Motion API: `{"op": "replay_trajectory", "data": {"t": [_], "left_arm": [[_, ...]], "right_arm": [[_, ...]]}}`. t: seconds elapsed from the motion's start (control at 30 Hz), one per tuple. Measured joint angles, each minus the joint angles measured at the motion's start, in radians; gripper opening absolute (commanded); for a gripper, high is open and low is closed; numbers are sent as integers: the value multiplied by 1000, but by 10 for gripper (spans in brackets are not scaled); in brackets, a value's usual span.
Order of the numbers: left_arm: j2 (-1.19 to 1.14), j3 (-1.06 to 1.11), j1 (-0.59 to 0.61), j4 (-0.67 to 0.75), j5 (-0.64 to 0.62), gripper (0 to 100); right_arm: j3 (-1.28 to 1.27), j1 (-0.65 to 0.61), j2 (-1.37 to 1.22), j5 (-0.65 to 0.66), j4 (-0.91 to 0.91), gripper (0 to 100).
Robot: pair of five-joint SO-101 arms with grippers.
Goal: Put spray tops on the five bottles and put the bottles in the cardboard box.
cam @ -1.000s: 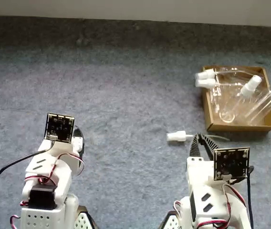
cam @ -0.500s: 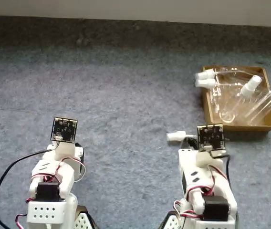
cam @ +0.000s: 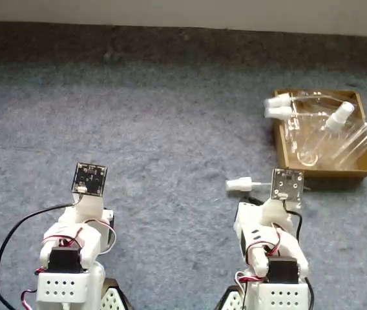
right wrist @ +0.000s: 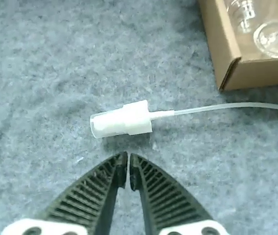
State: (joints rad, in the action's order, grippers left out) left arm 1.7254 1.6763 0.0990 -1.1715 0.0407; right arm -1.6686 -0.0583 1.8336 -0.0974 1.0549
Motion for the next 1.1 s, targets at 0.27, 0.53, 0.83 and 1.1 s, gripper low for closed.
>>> {"op": "replay_trajectory", "data": {"t": [0.27,0.53,0.83,1.1], "left_arm": [[0,0,0,-49,2,6],[0,0,0,-101,2,5],[0,0,0,-135,0,5],[0,0,0,-135,0,5]], "right_arm": [[0,0,0,-2,184,5],[0,0,0,-2,189,5],[0,0,0,-2,189,5],[0,0,0,-2,189,5]]}}
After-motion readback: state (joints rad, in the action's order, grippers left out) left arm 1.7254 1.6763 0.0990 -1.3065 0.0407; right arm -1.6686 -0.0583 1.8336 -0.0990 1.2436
